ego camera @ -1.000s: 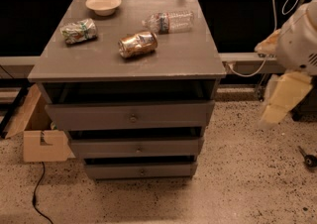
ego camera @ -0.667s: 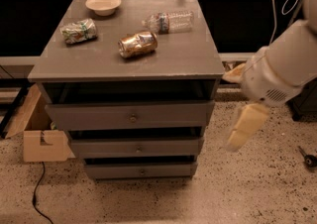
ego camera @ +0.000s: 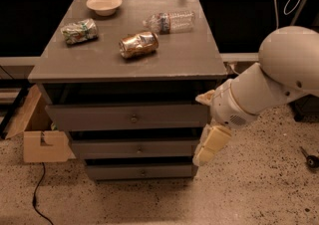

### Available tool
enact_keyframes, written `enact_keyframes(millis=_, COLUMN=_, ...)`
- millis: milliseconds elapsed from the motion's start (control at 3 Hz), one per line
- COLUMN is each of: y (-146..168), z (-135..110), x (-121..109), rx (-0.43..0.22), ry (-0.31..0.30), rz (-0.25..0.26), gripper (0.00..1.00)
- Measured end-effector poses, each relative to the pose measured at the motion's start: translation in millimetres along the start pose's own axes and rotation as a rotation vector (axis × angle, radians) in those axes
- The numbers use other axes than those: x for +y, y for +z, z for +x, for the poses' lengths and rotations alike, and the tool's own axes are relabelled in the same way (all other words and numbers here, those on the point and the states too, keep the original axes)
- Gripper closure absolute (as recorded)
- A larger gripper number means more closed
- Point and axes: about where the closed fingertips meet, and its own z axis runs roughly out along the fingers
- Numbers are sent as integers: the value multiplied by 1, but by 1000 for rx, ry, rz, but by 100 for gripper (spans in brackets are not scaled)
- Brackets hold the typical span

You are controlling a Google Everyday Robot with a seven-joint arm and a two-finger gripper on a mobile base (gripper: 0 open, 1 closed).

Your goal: Open bottom drawer

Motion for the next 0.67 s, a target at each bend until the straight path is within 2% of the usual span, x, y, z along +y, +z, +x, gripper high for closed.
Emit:
enact_keyframes(millis=333, y=24, z=23, x=2, rx=33, ry=20, rz=-27, gripper=0)
enact_keyframes(millis=667, y=80, z=77, x=6, rx=106, ry=44, rz=-59, gripper=0)
